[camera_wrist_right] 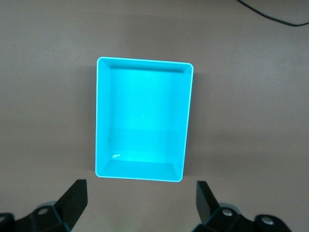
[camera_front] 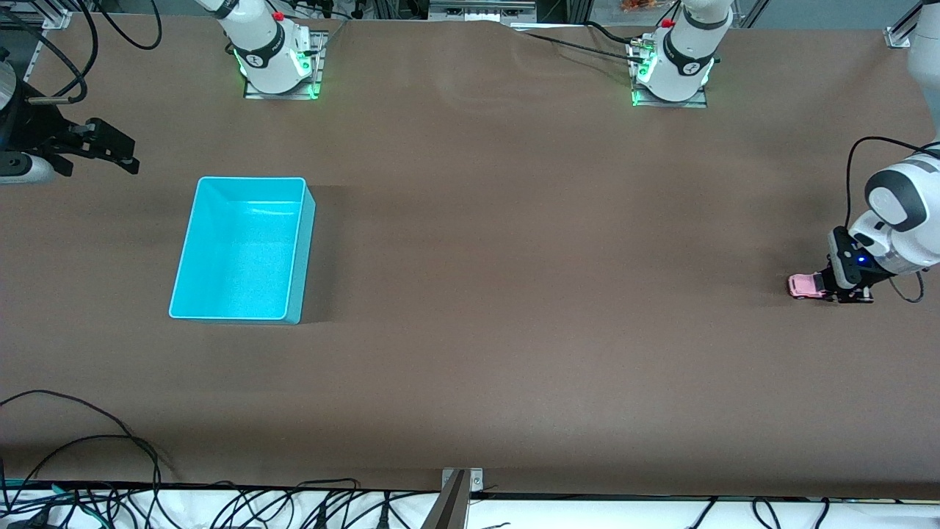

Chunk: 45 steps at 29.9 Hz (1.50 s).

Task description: Wind and store pink jeep toy

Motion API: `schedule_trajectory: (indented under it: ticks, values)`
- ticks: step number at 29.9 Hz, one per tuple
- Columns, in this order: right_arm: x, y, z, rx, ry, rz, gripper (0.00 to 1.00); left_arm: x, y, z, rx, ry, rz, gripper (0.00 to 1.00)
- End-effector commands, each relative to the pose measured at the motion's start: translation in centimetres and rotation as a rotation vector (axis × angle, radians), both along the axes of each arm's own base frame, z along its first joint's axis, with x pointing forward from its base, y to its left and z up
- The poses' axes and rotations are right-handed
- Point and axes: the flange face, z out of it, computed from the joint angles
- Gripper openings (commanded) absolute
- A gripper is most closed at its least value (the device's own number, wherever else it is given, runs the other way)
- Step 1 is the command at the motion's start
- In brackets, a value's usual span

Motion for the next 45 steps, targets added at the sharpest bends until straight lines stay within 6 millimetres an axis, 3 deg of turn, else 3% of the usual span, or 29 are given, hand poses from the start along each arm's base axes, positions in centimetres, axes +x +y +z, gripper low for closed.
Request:
schedule_trajectory:
  ticks: [1,10,13,14,15,17,21,29,38,45]
  values:
    - [0.1,0.1,0.5,-0.002,-0.001,-0.005,1.0,-2.3,1.6,-6.0,-0.037,0.075,-0.013,0.25]
    - [0.1,0.1,0.5,-0.002,-0.002,-0.005,1.0,-2.0,2.4,-5.3,-0.03,0.064,-0.028,0.25]
    - [0.1,0.2,0.5,-0.002,-0.002,-0.004,1.0,-1.5,2.3,-4.6,-0.031,0.064,-0.05,0.35]
    - [0.1,0.1,0.5,-0.003,-0.002,-0.005,1.0,-1.2,2.2,-4.3,-0.029,0.062,-0.059,0.41]
    - [0.1,0.2,0.5,-0.003,-0.002,-0.004,1.0,-1.0,2.1,-4.2,-0.03,0.064,-0.066,0.55]
    - [0.1,0.1,0.5,-0.003,-0.002,-0.005,1.0,-0.7,2.0,-3.7,-0.036,0.066,-0.067,1.0]
    - [0.1,0.2,0.4,-0.002,-0.001,-0.004,1.0,0.7,1.0,-0.7,-0.054,0.078,-0.079,1.0]
    - [0.1,0.1,0.5,-0.002,-0.002,-0.005,1.0,2.9,1.9,5.3,-0.094,0.157,-0.051,1.0]
    - [0.1,0.1,0.5,-0.002,-0.002,-0.005,1.0,4.4,2.1,10.2,-0.107,0.203,0.036,1.0]
    - [0.1,0.1,0.5,-0.002,-0.002,-0.005,1.0,5.6,-0.7,15.1,-0.083,0.227,0.109,1.0]
